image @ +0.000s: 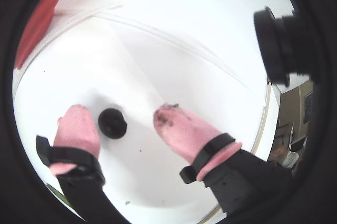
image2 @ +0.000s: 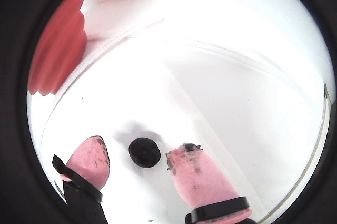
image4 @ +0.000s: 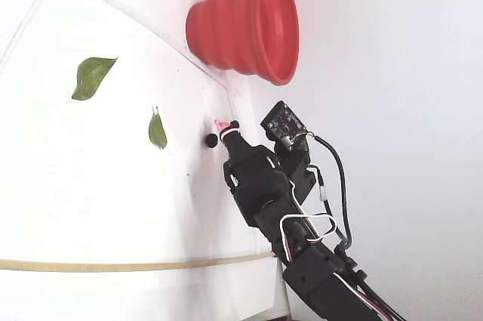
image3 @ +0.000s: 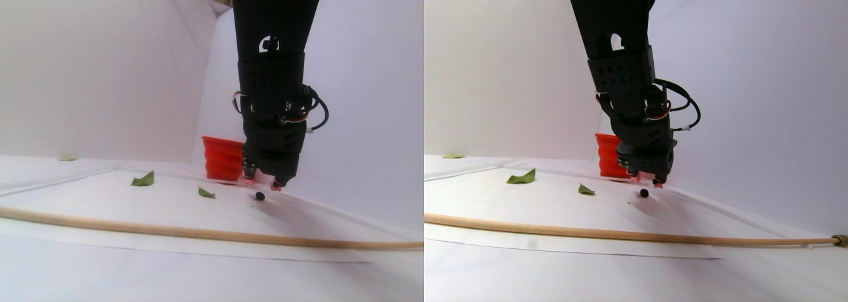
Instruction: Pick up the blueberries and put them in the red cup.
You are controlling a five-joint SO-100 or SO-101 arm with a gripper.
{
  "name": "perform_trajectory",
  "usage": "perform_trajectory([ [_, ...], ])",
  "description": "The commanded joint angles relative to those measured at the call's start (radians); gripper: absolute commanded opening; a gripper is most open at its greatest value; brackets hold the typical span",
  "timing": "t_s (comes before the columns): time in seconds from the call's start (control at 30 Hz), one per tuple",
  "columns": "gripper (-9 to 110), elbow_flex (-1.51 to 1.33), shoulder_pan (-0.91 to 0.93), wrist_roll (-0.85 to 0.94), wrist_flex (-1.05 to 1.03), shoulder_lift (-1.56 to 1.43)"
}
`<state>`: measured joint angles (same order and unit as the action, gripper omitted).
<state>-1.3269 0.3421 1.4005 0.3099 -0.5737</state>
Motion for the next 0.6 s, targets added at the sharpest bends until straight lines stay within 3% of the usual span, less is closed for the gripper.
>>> perform_trajectory([
  [0.0,23,0.103,0.005,0.012,-0.003,-0.025],
  [0.57,22,0.184,0.003,0.017,-0.015,0.06],
])
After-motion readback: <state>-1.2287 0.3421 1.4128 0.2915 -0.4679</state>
